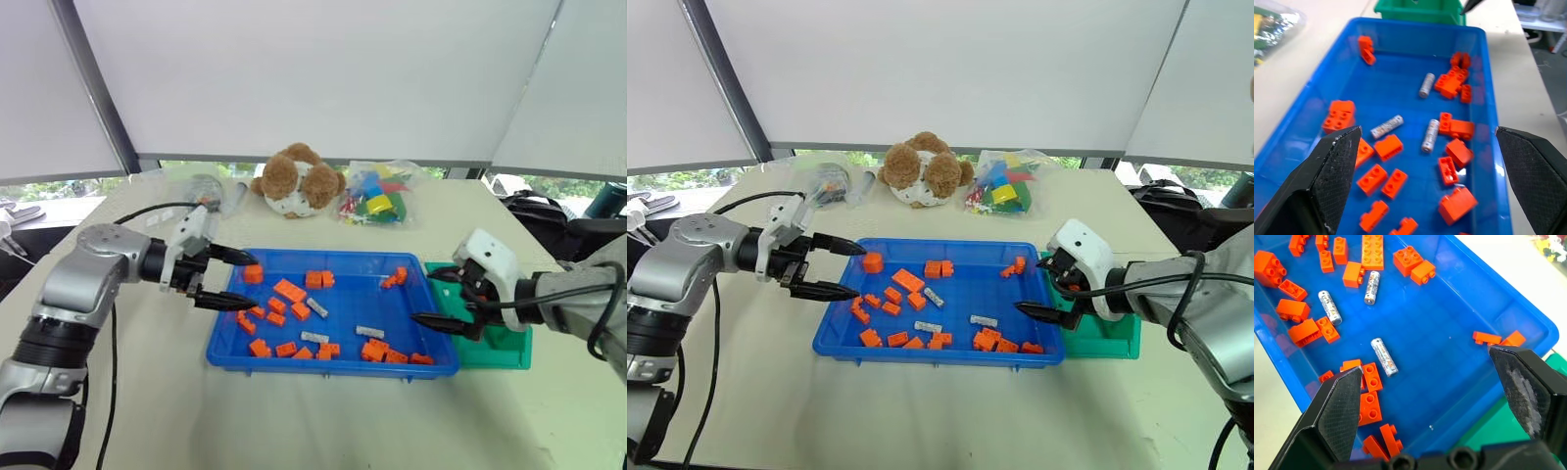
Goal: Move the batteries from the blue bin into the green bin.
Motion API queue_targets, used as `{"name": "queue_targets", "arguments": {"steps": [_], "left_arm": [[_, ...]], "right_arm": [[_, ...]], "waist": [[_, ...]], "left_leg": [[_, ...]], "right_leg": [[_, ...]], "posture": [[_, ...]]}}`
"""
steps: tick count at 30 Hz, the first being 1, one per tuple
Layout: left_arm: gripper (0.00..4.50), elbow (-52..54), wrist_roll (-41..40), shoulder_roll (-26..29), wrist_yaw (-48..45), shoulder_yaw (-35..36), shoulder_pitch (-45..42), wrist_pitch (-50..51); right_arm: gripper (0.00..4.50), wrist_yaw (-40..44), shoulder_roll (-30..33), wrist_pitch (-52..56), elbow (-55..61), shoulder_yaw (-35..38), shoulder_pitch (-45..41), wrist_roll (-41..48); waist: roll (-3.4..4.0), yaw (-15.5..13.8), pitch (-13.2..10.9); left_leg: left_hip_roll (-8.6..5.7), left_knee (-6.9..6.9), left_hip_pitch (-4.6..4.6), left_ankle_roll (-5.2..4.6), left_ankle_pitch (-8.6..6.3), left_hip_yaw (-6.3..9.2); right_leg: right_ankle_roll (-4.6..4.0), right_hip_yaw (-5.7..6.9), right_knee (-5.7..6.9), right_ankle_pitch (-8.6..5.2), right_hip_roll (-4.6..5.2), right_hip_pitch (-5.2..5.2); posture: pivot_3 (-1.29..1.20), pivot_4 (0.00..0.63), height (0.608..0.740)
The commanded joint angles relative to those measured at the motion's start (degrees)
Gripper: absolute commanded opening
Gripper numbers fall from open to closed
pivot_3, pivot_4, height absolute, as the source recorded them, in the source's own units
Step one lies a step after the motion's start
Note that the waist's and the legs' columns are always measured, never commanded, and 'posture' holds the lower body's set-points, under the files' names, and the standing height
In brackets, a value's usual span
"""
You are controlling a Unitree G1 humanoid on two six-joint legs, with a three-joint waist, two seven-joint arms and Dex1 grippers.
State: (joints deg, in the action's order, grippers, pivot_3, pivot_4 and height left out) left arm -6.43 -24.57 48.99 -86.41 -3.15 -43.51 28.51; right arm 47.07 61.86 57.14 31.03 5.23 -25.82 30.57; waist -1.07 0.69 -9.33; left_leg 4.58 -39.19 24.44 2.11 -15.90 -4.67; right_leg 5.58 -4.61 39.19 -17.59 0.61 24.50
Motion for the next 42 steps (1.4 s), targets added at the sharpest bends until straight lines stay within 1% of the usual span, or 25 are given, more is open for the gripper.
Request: {"name": "queue_targets", "arguments": {"steps": [1,7,10,20,26,29,34,38,42], "left_arm": [[4.50,2.1,-1.7,0.8,-0.7,1.3,0.3,0.6],[4.50,5.2,-3.7,0.8,1.1,2.4,2.0,2.8],[4.50,5.0,-2.2,0.9,2.3,1.8,2.5,1.6],[4.50,4.9,-2.3,1.1,3.3,1.7,3.0,1.1],[4.50,3.4,-1.7,0.8,3.4,1.4,1.9,-0.2],[4.50,2.5,-1.5,0.8,3.2,1.4,1.7,-0.8],[4.50,2.1,-1.3,0.6,3.0,1.2,1.4,-1.2],[4.50,1.1,-0.6,0.5,2.8,0.9,0.6,-2.0],[4.50,0.9,-0.5,0.4,2.8,0.8,0.4,-2.3]], "right_arm": [[4.45,0.9,0.5,-0.2,0.9,-0.2,-2.5,0.9],[4.45,2.1,0.9,-0.5,-0.2,-1.6,-3.9,0.3],[4.45,2.5,0.3,-1.7,-2.1,-3.2,-4.7,-0.7],[4.45,1.9,-2.3,-1.6,-5.5,-6.6,-8.1,-1.9],[4.45,-3.2,-9.8,2.3,-9.6,-13.3,-14.7,-5.0],[4.45,-5.8,-14.8,5.1,-11.0,-15.8,-17.6,-5.7],[4.45,-9.3,-21.2,6.9,-13.3,-20.1,-20.0,-8.4],[4.45,-12.2,-28.4,5.0,-20.1,-25.7,-22.1,-12.6],[4.45,-13.6,-32.9,2.8,-26.3,-28.6,-22.9,-16.1]], "waist": [[0.00,0.0,0.0],[0.00,0.0,0.0],[0.00,0.0,0.0],[0.00,0.0,0.0],[0.00,0.2,0.0],[0.00,0.1,0.0],[0.00,0.1,0.0],[0.00,0.2,0.0],[0.00,0.2,0.0]], "left_leg": [[0.00,0.00,0.00,0.00,0.00,0.00],[0.00,0.00,0.01,0.00,0.00,-0.01],[0.01,0.00,0.00,0.00,0.00,0.00],[0.00,0.00,0.00,0.00,0.00,-0.02],[0.02,0.00,-0.02,0.00,0.00,-0.02],[0.02,0.01,0.00,0.00,0.00,-0.03],[0.01,0.01,0.01,0.00,0.00,-0.04],[0.01,0.00,0.01,0.00,0.00,-0.05],[0.01,0.01,0.02,0.00,0.00,-0.05]], "right_leg": [[0.00,0.00,0.00,0.00,0.00,0.00],[0.00,0.00,0.00,0.00,0.01,0.00],[0.00,0.00,0.00,0.00,0.00,0.00],[0.00,0.00,0.00,0.00,0.00,0.01],[0.00,0.00,0.03,0.00,-0.02,0.03],[0.00,0.00,0.04,0.00,-0.02,0.06],[0.00,0.00,0.04,0.00,-0.01,0.06],[0.00,0.00,0.04,0.00,0.00,0.06],[0.00,0.01,0.06,0.00,0.00,0.07]], "posture": [[0.00,0.150,0.733],[0.00,0.150,0.733],[0.00,0.150,0.733],[0.00,0.150,0.733],[0.00,0.150,0.733],[0.00,0.150,0.733],[0.00,0.150,0.733],[0.00,0.150,0.733],[0.00,0.150,0.733]]}}
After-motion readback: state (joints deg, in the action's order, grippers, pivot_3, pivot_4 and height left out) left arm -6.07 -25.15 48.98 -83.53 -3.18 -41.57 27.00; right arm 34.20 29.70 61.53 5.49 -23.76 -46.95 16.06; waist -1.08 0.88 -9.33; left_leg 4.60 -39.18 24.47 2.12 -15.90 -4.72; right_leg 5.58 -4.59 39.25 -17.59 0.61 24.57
